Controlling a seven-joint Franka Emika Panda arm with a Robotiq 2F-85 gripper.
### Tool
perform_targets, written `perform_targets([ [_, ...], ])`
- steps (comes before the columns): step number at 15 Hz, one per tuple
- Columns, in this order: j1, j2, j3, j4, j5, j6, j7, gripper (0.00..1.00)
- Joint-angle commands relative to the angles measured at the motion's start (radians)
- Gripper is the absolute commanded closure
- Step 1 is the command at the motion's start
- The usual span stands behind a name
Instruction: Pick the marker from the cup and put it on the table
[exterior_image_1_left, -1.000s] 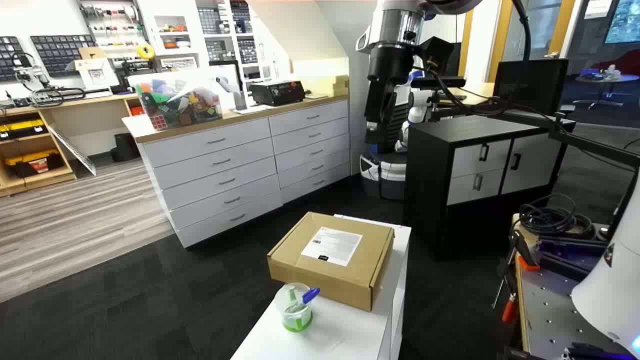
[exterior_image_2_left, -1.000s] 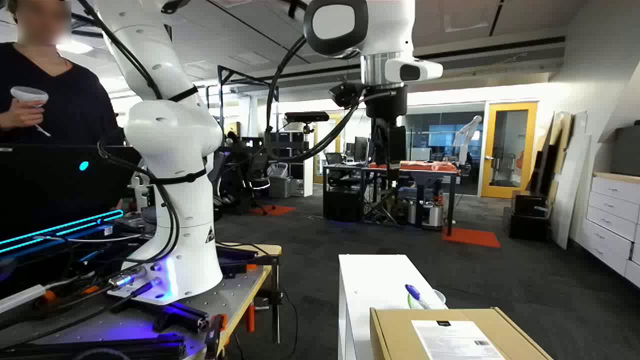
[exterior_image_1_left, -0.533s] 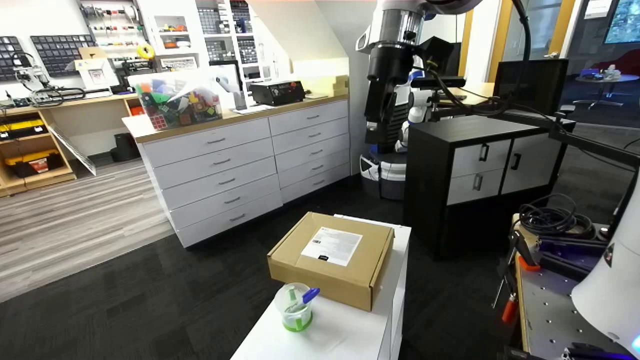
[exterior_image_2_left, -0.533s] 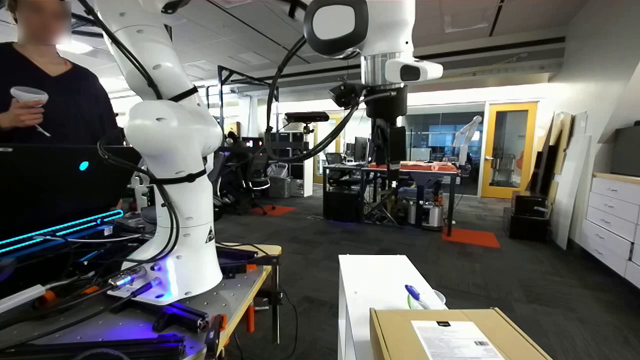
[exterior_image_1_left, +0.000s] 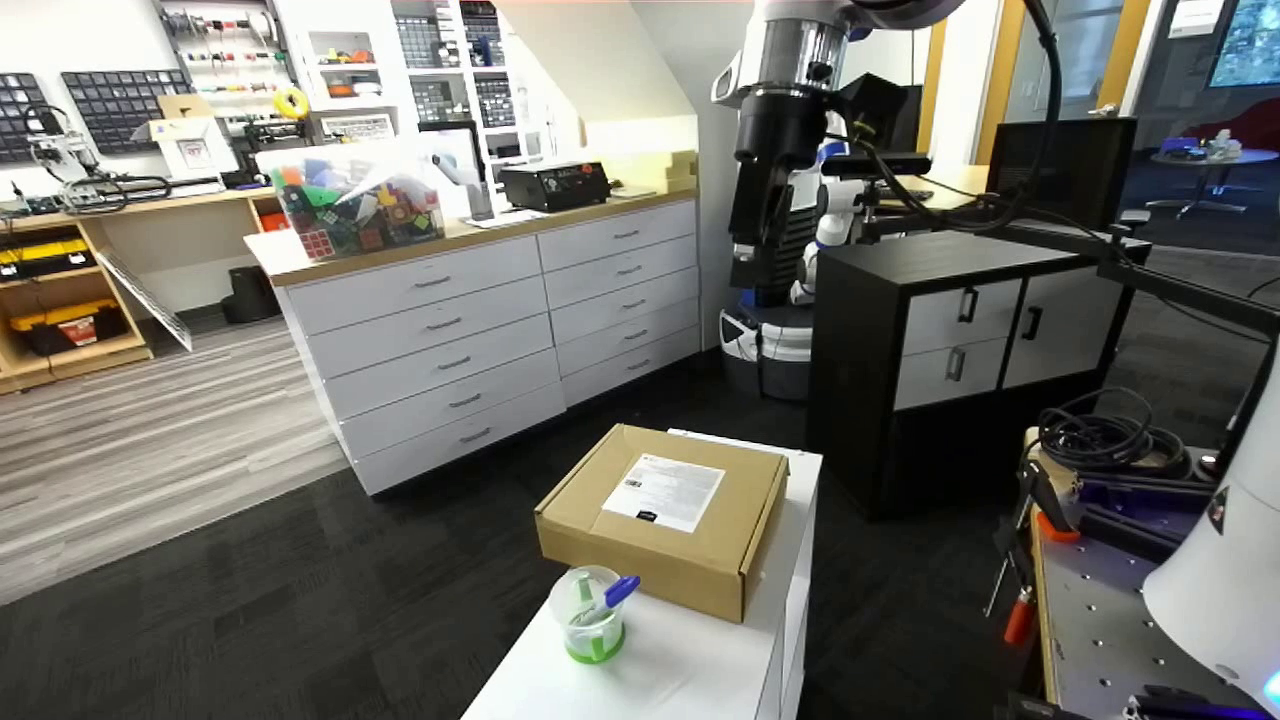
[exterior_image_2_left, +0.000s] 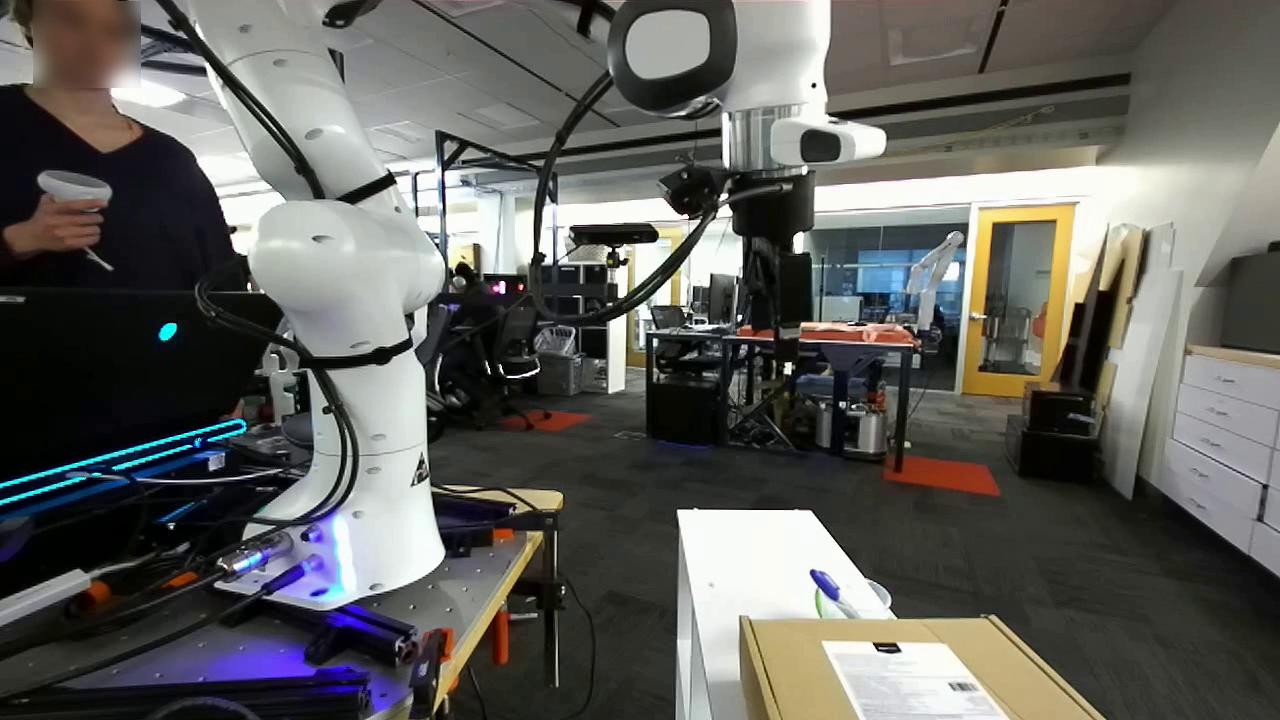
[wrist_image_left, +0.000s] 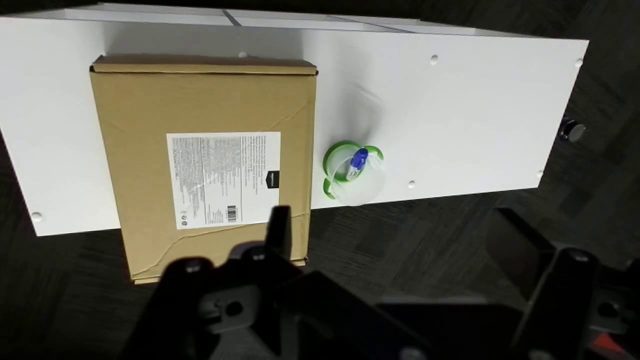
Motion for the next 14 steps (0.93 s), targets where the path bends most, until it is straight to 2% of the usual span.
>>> perform_targets([
  [1,-0.031,0.003,0.029,0.002,0.014,-0.005,-0.010,0.00],
  [6,-0.012,0.036,0.041,0.013,0.042,0.041,-0.023,0.00],
  [14,0.017,0.155,0.111,0.020,0.099,0.157,-0.063,0.00],
])
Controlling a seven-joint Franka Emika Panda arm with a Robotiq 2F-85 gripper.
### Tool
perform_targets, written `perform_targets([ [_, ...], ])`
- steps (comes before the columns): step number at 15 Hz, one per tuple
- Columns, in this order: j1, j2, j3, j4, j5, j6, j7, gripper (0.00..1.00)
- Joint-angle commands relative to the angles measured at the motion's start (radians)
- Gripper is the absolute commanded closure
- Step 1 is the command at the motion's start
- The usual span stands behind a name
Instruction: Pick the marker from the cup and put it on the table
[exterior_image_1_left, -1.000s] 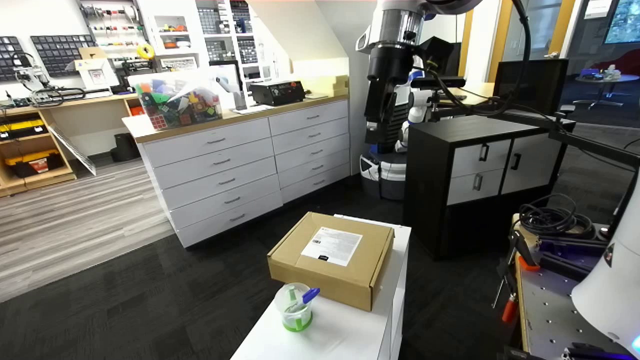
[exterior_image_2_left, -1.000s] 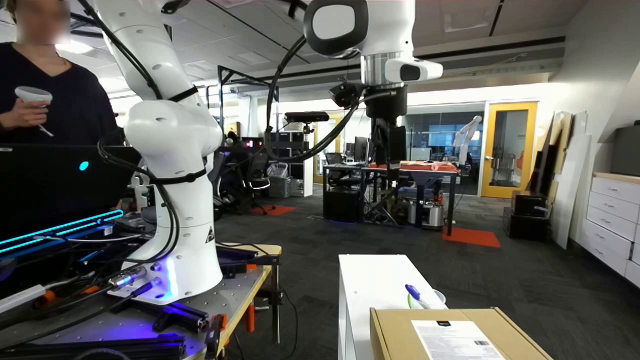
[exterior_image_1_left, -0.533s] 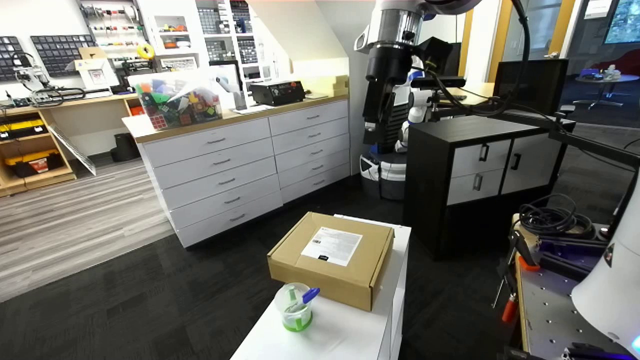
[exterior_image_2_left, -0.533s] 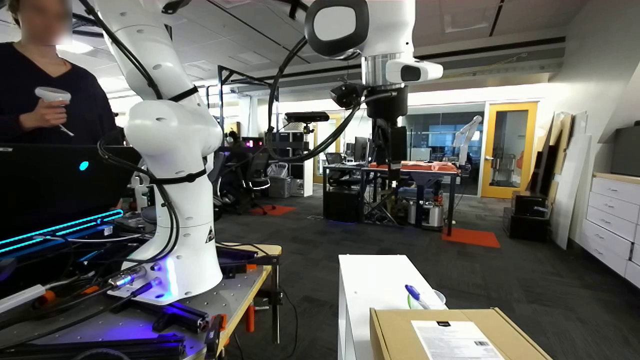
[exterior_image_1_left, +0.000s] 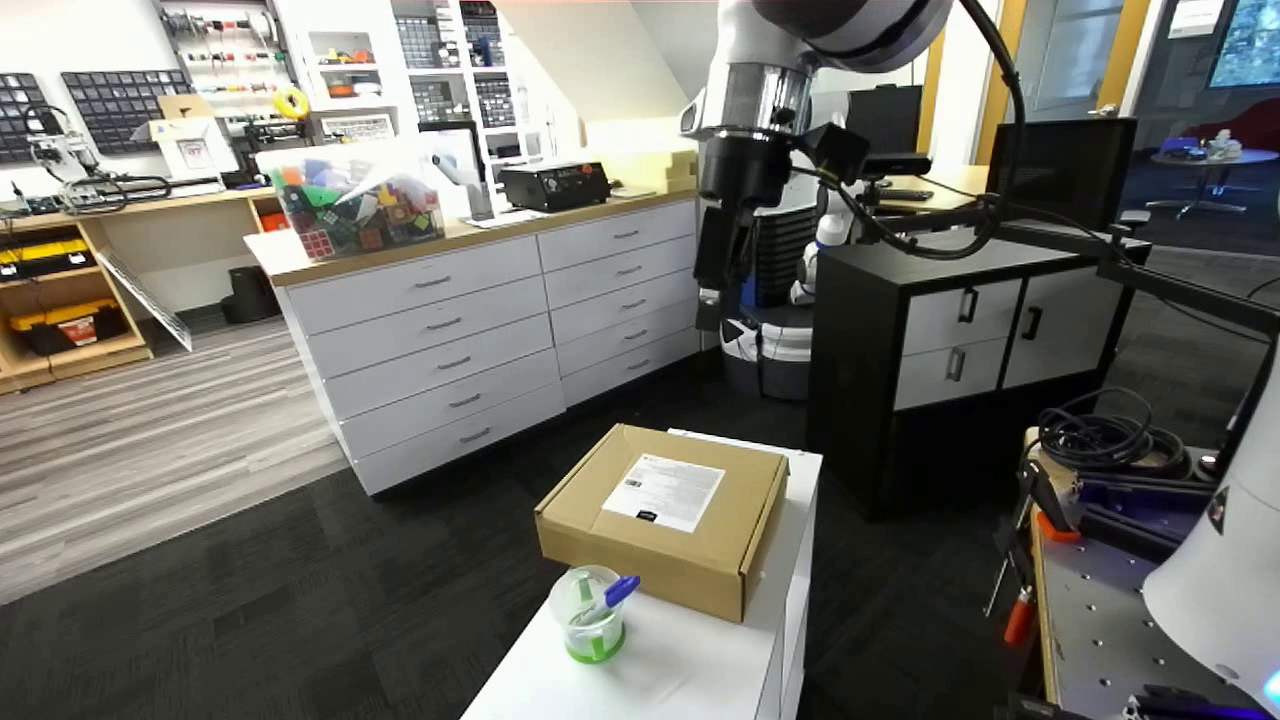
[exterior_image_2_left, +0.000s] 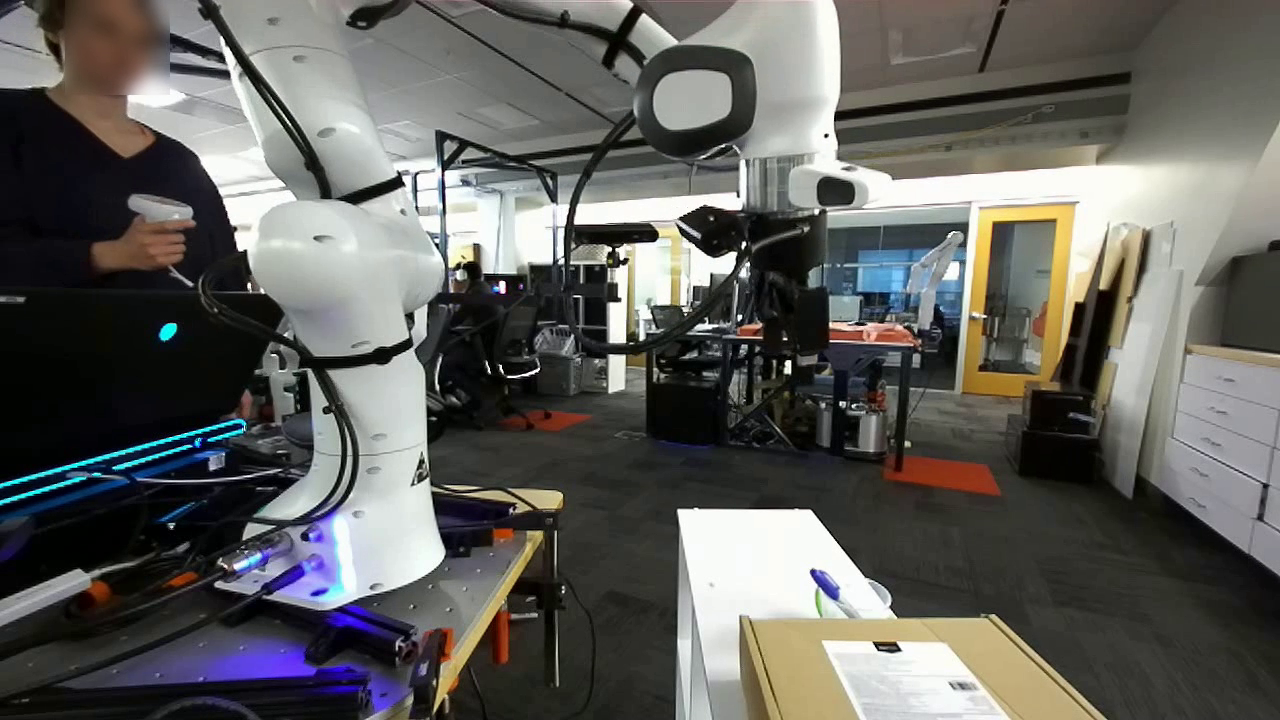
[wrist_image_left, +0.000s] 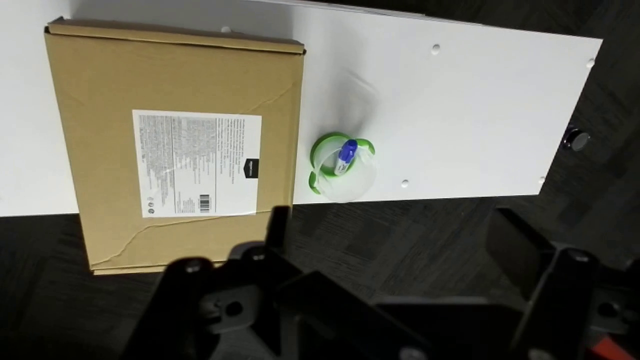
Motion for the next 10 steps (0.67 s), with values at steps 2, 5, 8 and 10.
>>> perform_targets([
  [2,0.018,0.093,0.047,0.027,0.048,0.065,-0.041,0.00],
  [5,0.028,0.156,0.082,0.049,0.074,0.078,-0.057,0.00],
  [8,0.027,0.210,0.119,0.077,0.086,0.070,-0.059,0.00],
  [10,0.023,0.230,0.143,0.093,0.078,0.051,-0.048,0.00],
])
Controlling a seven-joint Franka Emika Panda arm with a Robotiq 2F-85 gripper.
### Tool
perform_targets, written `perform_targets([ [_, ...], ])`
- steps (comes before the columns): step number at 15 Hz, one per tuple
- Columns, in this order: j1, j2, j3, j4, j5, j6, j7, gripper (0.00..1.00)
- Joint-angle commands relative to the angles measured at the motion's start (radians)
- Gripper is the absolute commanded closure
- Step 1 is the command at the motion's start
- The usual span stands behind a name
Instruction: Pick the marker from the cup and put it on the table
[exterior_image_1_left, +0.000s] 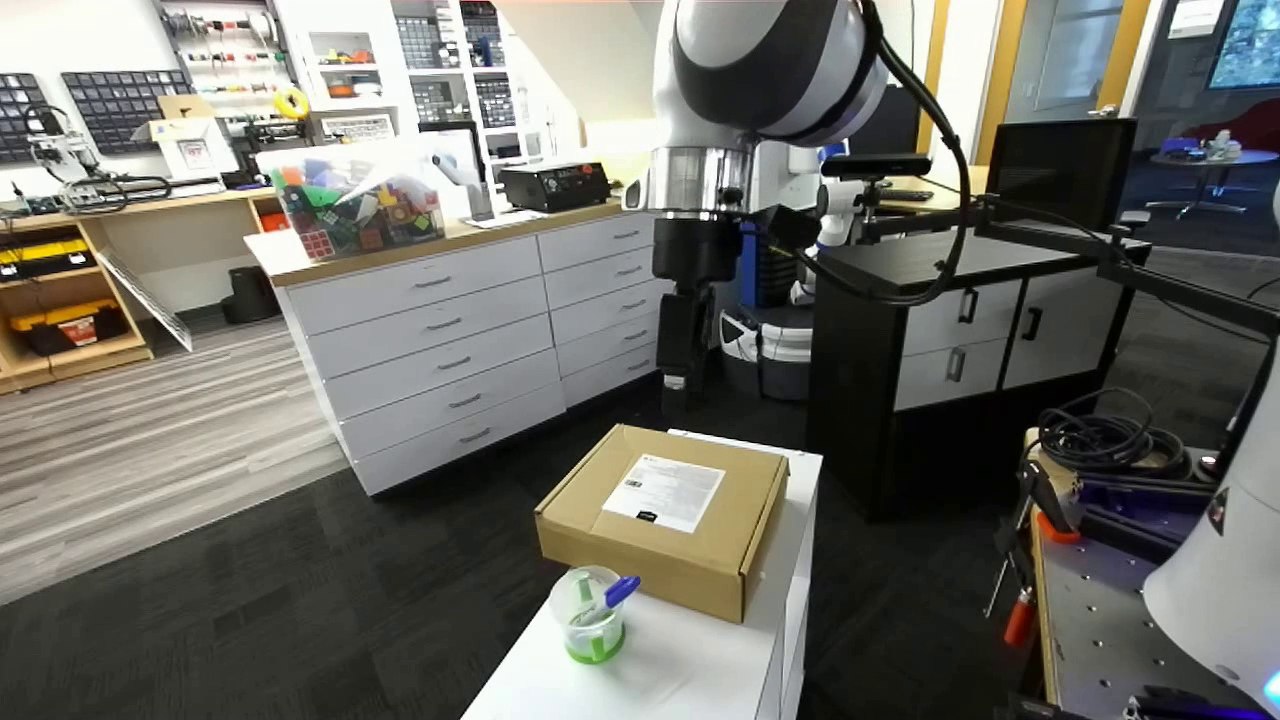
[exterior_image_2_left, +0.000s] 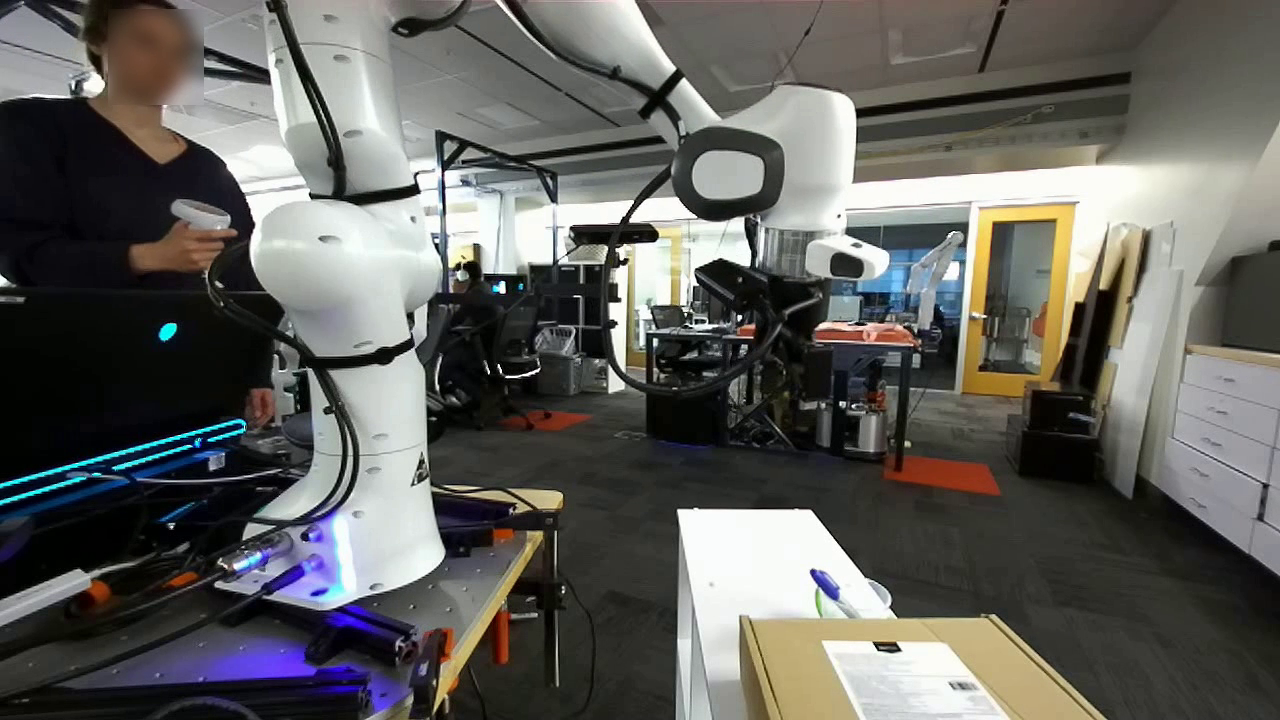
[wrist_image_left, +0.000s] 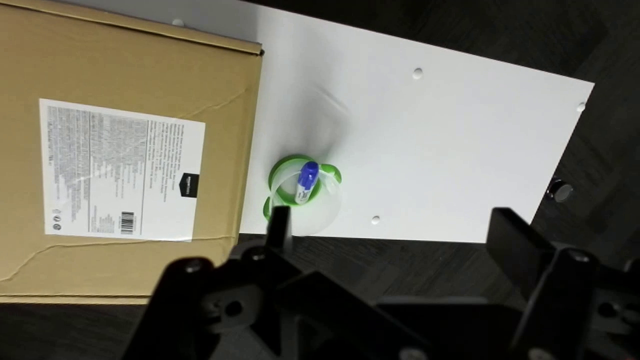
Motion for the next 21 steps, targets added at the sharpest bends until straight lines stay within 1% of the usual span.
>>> perform_targets([
  [1,-0.019,0.015,0.030,0.009,0.002,-0.003,0.000,0.00],
  [3,-0.019,0.036,0.044,0.023,0.001,-0.003,0.000,0.00],
  [9,-0.021,0.049,0.046,0.026,0.003,0.005,-0.001,0.00],
  [15,-0.022,0.135,0.064,0.033,0.047,0.096,-0.064,0.00],
  [18,-0.031,0.181,0.086,0.040,0.065,0.166,-0.111,0.00],
  [21,-0.048,0.238,0.112,0.064,0.076,0.205,-0.144,0.00],
])
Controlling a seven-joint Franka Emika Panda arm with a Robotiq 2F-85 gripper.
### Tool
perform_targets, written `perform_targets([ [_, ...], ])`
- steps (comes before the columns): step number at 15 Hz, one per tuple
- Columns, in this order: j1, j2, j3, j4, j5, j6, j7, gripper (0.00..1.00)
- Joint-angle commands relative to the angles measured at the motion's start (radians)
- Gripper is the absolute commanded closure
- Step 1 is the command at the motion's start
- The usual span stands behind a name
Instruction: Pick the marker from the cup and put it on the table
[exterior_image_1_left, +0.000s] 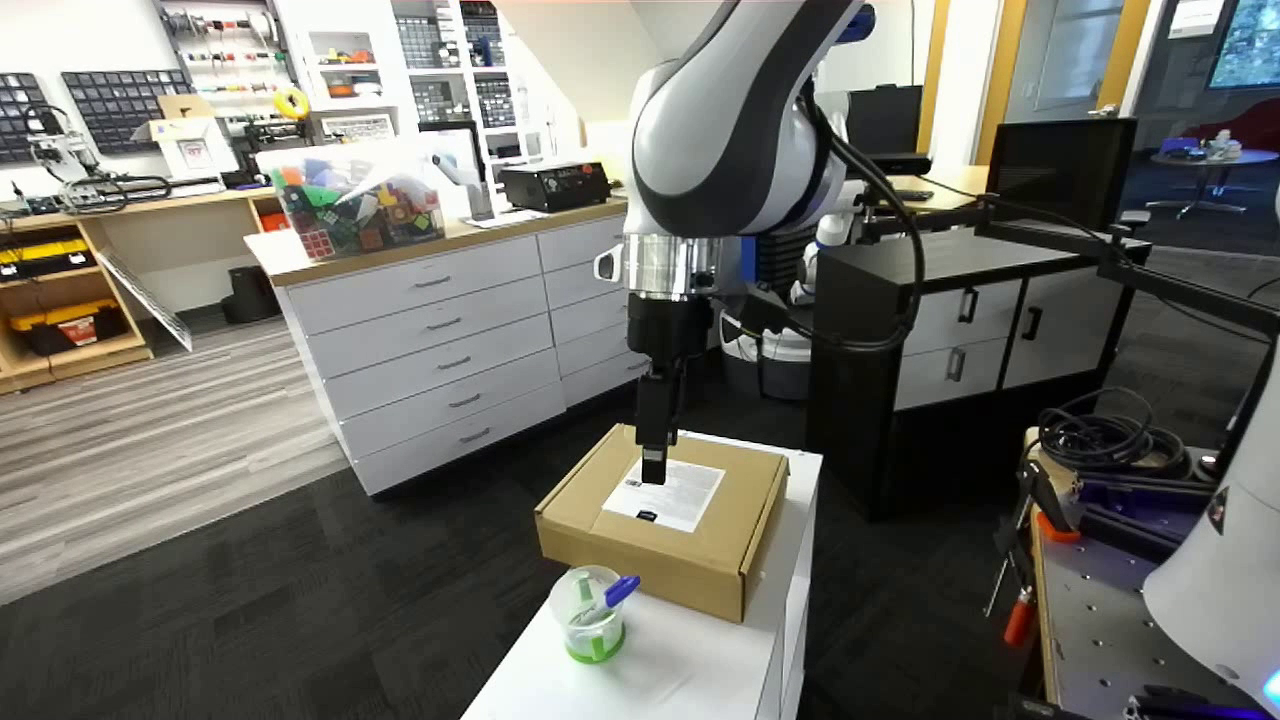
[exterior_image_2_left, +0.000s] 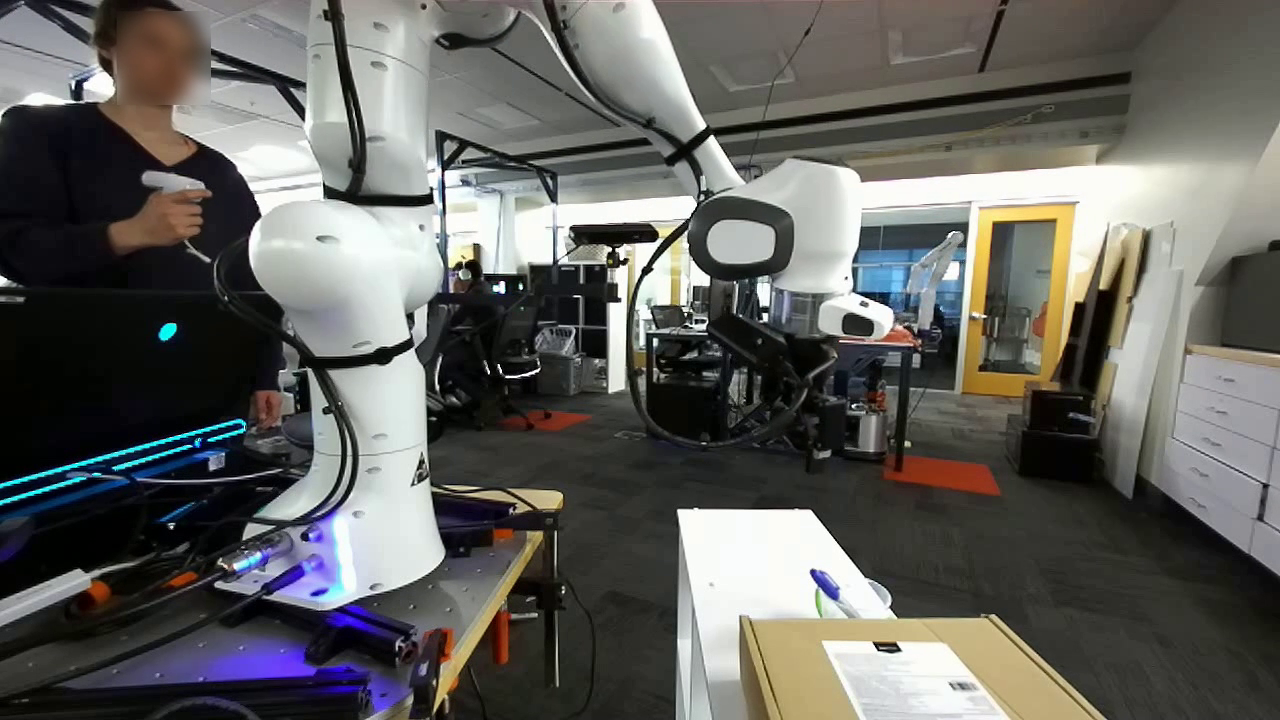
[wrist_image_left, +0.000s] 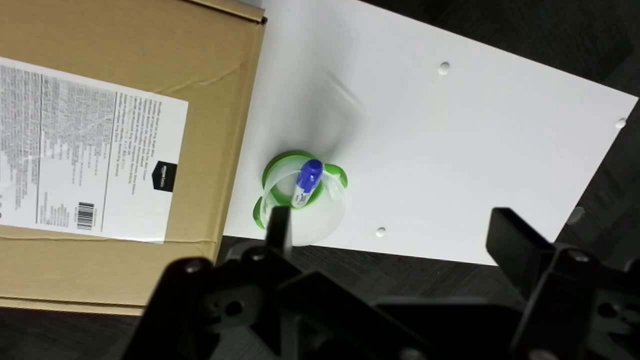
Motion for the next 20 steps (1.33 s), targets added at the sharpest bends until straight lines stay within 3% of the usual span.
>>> perform_targets([
  [1,-0.039,0.067,0.045,0.040,0.031,0.044,-0.059,0.00],
  [13,-0.105,0.287,0.151,0.171,-0.035,0.019,-0.052,0.00],
  [20,-0.096,0.370,0.140,0.230,-0.228,0.042,-0.016,0.00],
])
